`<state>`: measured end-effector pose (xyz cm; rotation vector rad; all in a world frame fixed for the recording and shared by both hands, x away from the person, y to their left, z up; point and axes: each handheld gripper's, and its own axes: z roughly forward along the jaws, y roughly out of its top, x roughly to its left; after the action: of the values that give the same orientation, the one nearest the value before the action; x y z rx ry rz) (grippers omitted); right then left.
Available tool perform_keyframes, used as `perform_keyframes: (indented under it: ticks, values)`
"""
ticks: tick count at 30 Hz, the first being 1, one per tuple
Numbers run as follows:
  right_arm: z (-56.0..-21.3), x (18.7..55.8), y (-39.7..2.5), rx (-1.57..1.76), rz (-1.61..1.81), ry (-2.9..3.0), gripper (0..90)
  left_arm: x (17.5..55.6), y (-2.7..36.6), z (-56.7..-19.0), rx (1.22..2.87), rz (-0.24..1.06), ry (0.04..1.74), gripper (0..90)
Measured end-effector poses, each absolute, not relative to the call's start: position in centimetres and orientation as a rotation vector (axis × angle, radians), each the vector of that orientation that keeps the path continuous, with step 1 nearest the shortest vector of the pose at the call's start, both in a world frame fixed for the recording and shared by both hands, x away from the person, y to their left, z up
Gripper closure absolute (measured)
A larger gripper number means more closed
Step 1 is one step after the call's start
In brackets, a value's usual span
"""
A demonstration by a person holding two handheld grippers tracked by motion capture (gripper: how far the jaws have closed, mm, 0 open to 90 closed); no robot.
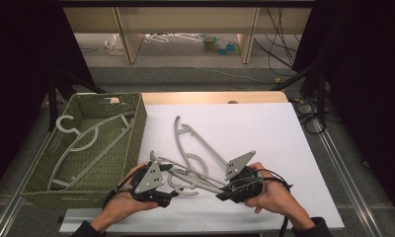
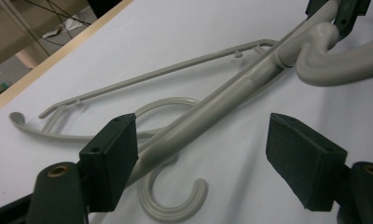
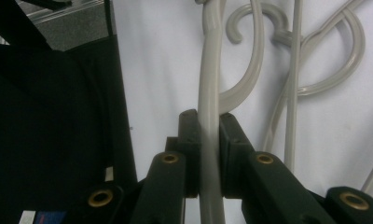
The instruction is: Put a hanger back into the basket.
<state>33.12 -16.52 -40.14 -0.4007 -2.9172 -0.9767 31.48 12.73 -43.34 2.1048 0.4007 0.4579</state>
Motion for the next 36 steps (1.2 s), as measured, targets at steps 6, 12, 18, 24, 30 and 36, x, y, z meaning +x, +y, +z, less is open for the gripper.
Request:
perform_keyframes:
  ticks: [6,12,18,24,30,36]
  values:
    - [-40.2,32.9,-16.6,-0.371,-0.974,-2.901,82.3,31.7,11.8,-43.2,2.154,0.425,0.305,33.7]
    - [-40.2,32.8,-16.5,-0.328,-0.974,-2.898,82.2,32.0,10.8,-43.3,2.212,0.396,0.212,44.9]
    - [-40.2,32.8,-16.5,-0.298,-0.972,-2.9,82.2,32.4,10.4,-43.1,2.223,0.366,0.154,57.2]
    - [-40.1,33.0,-17.1,-0.259,-0.976,-2.907,82.1,32.3,9.7,-42.6,2.268,0.371,0.053,64.6]
    - [-40.1,33.2,-17.6,-0.233,-0.989,-2.884,80.8,31.8,9.3,-42.1,2.299,0.339,0.017,69.4]
    - [-40.1,33.3,-17.9,-0.223,-0.998,-2.86,77.4,31.1,9.2,-41.7,2.319,0.247,0.036,73.9]
